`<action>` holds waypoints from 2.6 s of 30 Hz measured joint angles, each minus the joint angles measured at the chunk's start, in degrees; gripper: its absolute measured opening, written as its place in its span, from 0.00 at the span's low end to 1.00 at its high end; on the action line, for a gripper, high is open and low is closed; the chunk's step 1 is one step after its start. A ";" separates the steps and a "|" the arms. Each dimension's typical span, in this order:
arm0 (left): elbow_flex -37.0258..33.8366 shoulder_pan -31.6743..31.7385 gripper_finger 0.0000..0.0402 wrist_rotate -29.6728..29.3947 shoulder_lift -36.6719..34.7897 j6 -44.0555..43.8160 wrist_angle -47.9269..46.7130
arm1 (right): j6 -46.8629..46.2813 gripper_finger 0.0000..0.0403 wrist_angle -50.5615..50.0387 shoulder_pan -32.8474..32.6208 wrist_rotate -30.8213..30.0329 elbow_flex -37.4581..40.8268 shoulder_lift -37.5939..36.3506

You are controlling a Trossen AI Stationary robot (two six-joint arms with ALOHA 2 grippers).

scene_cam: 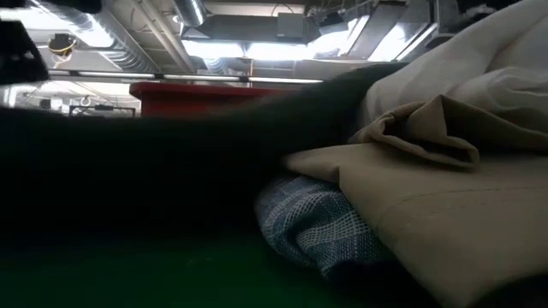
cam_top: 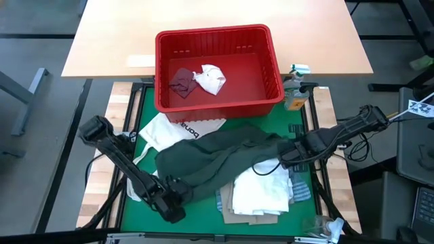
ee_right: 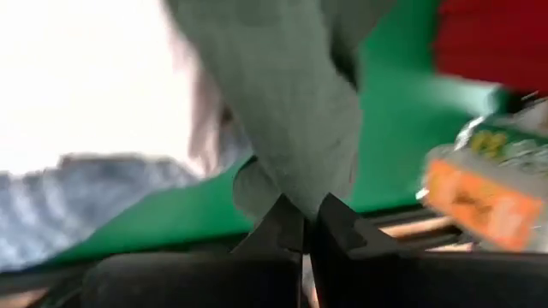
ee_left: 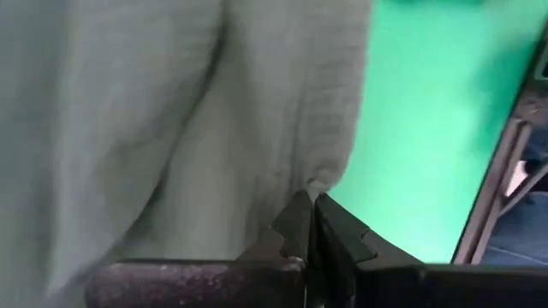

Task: Fold Laundry from Bin
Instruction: Fold the green shirt

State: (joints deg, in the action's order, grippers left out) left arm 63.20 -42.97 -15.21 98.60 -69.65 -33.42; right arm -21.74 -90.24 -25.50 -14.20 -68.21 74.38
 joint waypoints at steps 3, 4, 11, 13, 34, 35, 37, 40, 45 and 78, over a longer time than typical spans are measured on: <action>0.00 -0.55 0.01 -1.02 -4.46 -3.40 -7.05 | -0.08 0.01 0.18 0.02 -5.33 -2.49 -0.12; 0.00 -0.62 0.00 -1.38 -6.09 -4.34 -8.78 | -0.38 0.01 0.24 0.00 -7.19 -3.35 -0.21; 0.00 -0.77 0.00 -3.32 -15.08 -6.73 -16.65 | 0.94 0.01 0.33 0.01 -12.81 -9.20 -0.84; 0.00 -1.10 0.00 -3.33 -17.22 -6.73 -17.99 | 1.01 0.01 0.26 0.00 -12.60 -9.87 -1.85; 0.10 -1.52 0.00 -15.95 -32.84 -15.80 -37.47 | 1.58 0.00 0.21 0.02 -23.48 -9.66 -9.82; 0.21 -1.52 0.00 -15.63 -33.28 -15.84 -38.06 | 2.34 0.00 0.15 0.00 -23.60 -9.78 -9.84; 0.72 -1.52 0.00 -15.35 -33.86 -15.84 -38.97 | 2.91 0.00 0.22 0.00 -23.58 -10.81 -9.82; 3.05 -1.52 0.00 -15.04 -34.13 -14.93 -40.11 | 2.91 0.00 0.18 0.00 -21.46 -13.70 -9.84; 7.25 -2.19 0.00 -10.10 -34.12 -12.48 -39.02 | 2.45 0.00 0.30 0.00 -11.89 -18.05 -9.85; 7.85 -8.95 0.01 10.44 -3.44 -12.34 -19.47 | -17.65 0.03 18.62 -15.20 29.41 7.28 -7.52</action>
State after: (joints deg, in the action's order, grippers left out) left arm 71.05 -51.92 -4.77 95.16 -82.00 -52.88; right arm -39.40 -71.62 -40.70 15.21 -60.93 66.85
